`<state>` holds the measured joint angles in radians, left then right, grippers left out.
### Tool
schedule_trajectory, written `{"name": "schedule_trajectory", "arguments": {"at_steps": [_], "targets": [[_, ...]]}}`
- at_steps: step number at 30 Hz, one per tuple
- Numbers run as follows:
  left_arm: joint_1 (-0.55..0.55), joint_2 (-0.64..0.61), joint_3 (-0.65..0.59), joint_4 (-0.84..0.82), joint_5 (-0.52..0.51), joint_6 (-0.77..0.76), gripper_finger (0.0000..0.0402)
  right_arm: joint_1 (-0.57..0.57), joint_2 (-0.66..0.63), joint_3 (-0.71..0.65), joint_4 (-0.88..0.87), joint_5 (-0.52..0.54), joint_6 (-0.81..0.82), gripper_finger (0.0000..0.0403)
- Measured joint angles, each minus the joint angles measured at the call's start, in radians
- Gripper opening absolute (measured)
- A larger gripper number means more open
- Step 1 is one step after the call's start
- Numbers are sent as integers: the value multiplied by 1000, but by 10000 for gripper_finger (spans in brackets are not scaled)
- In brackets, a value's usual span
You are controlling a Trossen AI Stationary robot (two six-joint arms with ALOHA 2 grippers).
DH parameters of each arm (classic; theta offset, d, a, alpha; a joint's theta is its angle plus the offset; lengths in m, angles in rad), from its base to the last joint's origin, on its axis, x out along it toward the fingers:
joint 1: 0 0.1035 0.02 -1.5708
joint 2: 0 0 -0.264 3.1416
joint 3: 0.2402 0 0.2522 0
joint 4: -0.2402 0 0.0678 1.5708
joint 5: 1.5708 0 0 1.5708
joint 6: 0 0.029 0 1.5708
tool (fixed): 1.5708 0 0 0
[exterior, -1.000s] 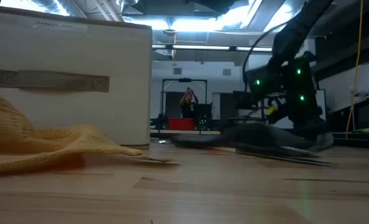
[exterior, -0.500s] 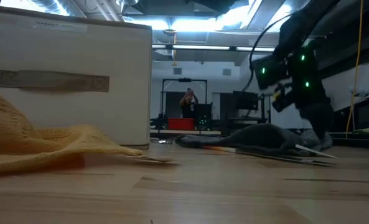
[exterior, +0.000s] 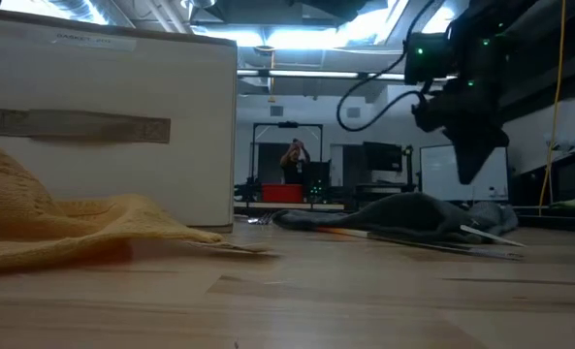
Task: Fold towel
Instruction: Fold the gray kitchen towel
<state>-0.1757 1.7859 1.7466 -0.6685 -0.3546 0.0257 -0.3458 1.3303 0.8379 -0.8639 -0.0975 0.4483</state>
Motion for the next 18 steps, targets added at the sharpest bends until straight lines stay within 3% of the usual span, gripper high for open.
{"name": "schedule_trajectory", "arguments": {"at_steps": [11, 18], "targets": [[0, 0, 0, 0, 0, 0, 150, 224, 74, 1, 159, 5, 81, 5], [0, 0, 0, 0, 0, 0, 150, 332, 154, 1, 255, 101, 129, 5]]}}
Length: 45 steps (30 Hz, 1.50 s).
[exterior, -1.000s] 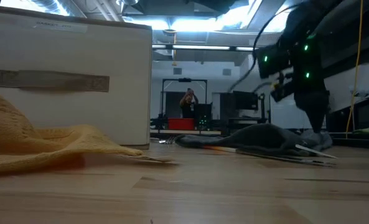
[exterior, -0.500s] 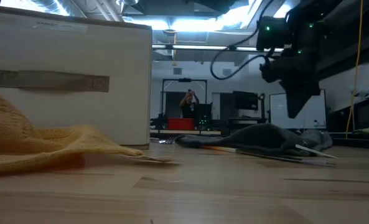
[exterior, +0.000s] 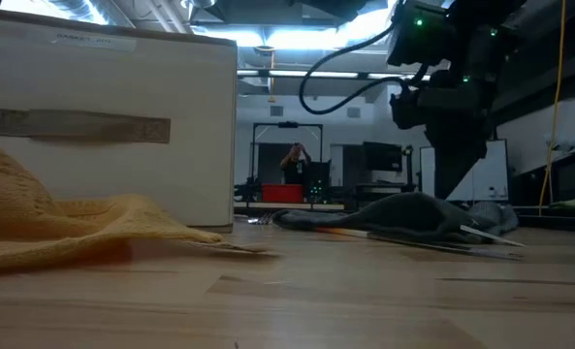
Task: Fold towel
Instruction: Fold the gray kitchen towel
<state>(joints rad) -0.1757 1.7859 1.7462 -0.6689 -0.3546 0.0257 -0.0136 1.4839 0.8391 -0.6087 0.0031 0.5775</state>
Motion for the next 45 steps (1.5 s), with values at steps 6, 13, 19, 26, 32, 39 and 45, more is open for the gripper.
{"name": "schedule_trajectory", "arguments": {"at_steps": [6, 13, 19, 26, 32, 39, 45], "targets": [[0, 0, 0, 0, 0, 0, 150, 64, 83, 0, 85, 2, 2, 5], [0, 0, 0, 0, 0, -4, 150, 139, 127, 0, 31, -78, 2, 5], [0, 0, 0, 0, 0, -4, 150, 230, 128, 1, -146, -116, 2, 5], [0, 0, 0, 0, 0, -3, 150, 362, 128, 1, -344, -189, -6, 5], [0, 0, 0, 0, 0, -3, 150, 497, 128, 0, -397, -198, -7, 5], [-1, 0, 0, 0, 0, -4, 150, 566, 111, 0, -397, -187, 74, 5], [-1, 5, -7, 6, 11, -100, 150, 555, 24, 0, -401, -92, 108, 5]]}}
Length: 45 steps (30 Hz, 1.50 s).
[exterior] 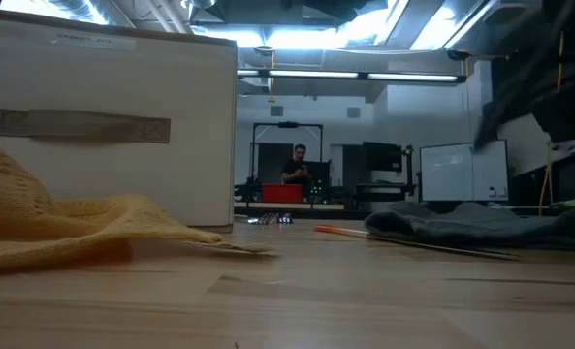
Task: Fold towel
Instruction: Fold the gray kitchen towel
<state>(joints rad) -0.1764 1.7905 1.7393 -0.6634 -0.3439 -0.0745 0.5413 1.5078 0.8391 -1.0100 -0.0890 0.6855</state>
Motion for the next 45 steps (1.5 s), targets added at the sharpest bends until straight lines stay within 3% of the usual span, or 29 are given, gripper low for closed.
{"name": "schedule_trajectory", "arguments": {"at_steps": [6, 16, 27, 45], "targets": [[0, 48, -56, 20, 3, -66, 150, -44, -95, 0, -18, 91, 35, 5], [0, 224, -79, 278, 5, -49, 150, -112, -198, 0, -18, 201, 36, 5], [1, 347, -79, 309, 5, -49, 150, -109, -228, 3, -28, 96, 12, 5], [23, 401, -80, 245, 3, -49, 150, -109, -488, 63, -36, 104, 12, 5]]}}
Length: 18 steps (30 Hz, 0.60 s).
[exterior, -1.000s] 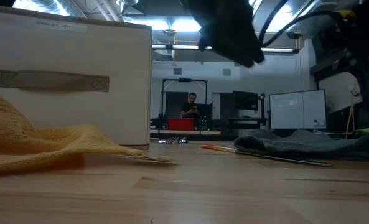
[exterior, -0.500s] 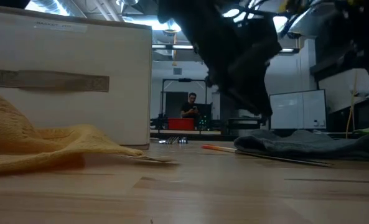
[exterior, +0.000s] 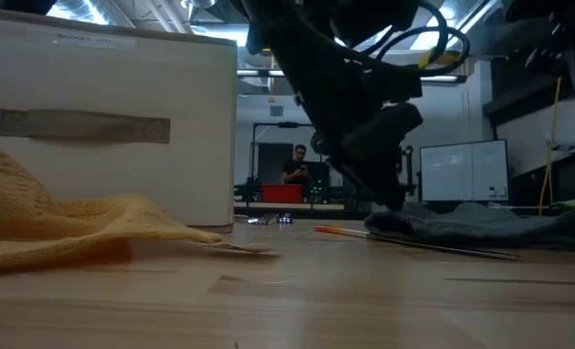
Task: Fold towel
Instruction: Fold the gray kitchen towel
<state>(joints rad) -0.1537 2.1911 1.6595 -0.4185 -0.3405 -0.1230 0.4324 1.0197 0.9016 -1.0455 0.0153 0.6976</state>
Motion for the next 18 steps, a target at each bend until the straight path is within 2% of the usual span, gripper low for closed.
{"name": "schedule_trajectory", "arguments": {"at_steps": [7, 18], "targets": [[-4, 17, 0, -15, 34, 0, 150, 0, -94, 0, 4, 0, 0, 5], [-47, 17, 0, -16, 151, -6, 150, 0, -179, 1, 4, 30, -26, 5]]}}
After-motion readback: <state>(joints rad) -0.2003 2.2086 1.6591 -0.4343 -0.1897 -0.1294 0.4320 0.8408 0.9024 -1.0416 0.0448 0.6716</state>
